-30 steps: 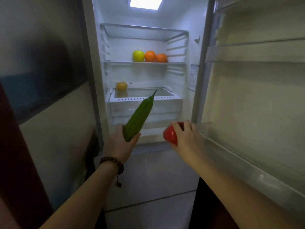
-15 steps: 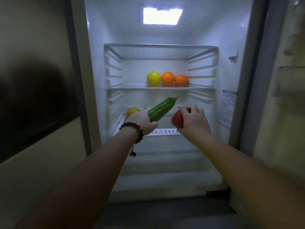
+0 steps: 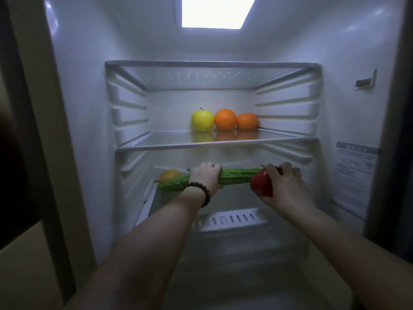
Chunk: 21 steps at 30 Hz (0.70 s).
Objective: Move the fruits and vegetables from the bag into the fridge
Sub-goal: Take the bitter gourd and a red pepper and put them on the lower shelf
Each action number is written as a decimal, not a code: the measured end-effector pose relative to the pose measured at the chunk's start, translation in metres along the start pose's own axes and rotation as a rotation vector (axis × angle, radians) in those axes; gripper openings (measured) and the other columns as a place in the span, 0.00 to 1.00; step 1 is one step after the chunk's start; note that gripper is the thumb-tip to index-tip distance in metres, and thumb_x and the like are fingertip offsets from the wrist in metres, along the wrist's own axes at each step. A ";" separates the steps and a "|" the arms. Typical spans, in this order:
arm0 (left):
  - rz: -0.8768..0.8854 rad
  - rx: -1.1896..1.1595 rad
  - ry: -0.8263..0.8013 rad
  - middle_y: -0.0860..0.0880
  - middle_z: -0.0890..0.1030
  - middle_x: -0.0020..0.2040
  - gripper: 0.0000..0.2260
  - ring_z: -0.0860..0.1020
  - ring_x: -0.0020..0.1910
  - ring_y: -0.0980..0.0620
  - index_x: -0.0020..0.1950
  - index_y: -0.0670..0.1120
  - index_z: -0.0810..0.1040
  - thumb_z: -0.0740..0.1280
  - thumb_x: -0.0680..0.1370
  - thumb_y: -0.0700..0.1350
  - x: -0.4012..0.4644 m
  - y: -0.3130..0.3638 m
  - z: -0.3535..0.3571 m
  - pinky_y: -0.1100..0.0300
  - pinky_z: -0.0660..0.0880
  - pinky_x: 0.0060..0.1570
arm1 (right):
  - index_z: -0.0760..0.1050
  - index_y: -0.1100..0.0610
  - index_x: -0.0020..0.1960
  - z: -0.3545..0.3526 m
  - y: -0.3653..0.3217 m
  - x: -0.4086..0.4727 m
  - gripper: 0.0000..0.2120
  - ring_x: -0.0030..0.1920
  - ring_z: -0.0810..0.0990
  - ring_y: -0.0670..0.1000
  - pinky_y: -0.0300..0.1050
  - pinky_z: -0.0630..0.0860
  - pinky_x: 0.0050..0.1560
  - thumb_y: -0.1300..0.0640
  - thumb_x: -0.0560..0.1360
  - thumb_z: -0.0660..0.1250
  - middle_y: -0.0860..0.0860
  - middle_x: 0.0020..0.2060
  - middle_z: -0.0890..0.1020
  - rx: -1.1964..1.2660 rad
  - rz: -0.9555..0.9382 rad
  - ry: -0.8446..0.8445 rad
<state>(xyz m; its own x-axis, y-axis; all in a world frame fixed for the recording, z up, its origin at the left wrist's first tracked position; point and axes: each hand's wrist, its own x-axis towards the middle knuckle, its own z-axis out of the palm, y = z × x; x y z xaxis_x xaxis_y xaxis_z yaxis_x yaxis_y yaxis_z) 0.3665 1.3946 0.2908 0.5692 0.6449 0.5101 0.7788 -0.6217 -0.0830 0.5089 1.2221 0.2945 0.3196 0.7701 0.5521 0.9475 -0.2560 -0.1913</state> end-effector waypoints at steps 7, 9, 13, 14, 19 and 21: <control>-0.003 -0.007 -0.033 0.45 0.73 0.60 0.19 0.70 0.61 0.43 0.62 0.48 0.69 0.69 0.74 0.51 0.063 -0.010 0.035 0.51 0.67 0.58 | 0.56 0.45 0.72 0.016 0.008 0.022 0.39 0.66 0.62 0.56 0.53 0.70 0.62 0.47 0.68 0.72 0.53 0.66 0.62 -0.003 -0.003 -0.011; 0.001 -0.005 -0.042 0.44 0.73 0.61 0.18 0.69 0.61 0.43 0.62 0.48 0.70 0.68 0.75 0.50 0.076 -0.013 0.043 0.50 0.66 0.59 | 0.57 0.45 0.72 0.019 0.010 0.025 0.39 0.66 0.63 0.55 0.53 0.70 0.62 0.47 0.68 0.73 0.53 0.66 0.63 0.003 -0.025 0.007; 0.025 0.015 -0.061 0.44 0.72 0.63 0.16 0.69 0.63 0.43 0.66 0.48 0.68 0.62 0.78 0.44 0.086 -0.020 0.060 0.51 0.64 0.61 | 0.59 0.47 0.72 0.024 0.013 0.030 0.38 0.65 0.64 0.55 0.54 0.71 0.63 0.47 0.68 0.73 0.54 0.65 0.65 0.003 -0.066 0.028; 0.033 0.025 -0.077 0.44 0.72 0.64 0.16 0.69 0.63 0.44 0.66 0.48 0.68 0.61 0.79 0.44 0.086 -0.022 0.065 0.51 0.64 0.62 | 0.59 0.47 0.72 0.025 0.014 0.031 0.38 0.64 0.65 0.56 0.54 0.71 0.63 0.47 0.68 0.73 0.54 0.65 0.65 0.006 -0.072 0.030; 0.092 0.065 -0.151 0.44 0.69 0.66 0.21 0.67 0.65 0.44 0.70 0.47 0.64 0.62 0.79 0.51 0.082 -0.027 0.080 0.51 0.62 0.64 | 0.61 0.47 0.72 0.029 0.018 0.033 0.37 0.65 0.65 0.56 0.52 0.70 0.63 0.48 0.67 0.73 0.55 0.65 0.66 0.018 -0.091 0.033; 0.087 0.101 -0.139 0.43 0.68 0.67 0.22 0.66 0.66 0.43 0.71 0.47 0.62 0.61 0.79 0.52 0.081 -0.027 0.079 0.51 0.61 0.64 | 0.60 0.47 0.72 0.029 0.018 0.032 0.37 0.65 0.65 0.56 0.52 0.69 0.64 0.48 0.68 0.73 0.55 0.65 0.66 0.023 -0.099 0.026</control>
<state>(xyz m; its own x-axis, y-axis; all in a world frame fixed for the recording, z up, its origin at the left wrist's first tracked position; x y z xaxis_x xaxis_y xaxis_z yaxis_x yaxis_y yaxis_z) 0.4123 1.4987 0.2669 0.6608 0.6503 0.3749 0.7438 -0.6344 -0.2105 0.5360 1.2590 0.2857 0.2248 0.7754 0.5901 0.9742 -0.1658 -0.1531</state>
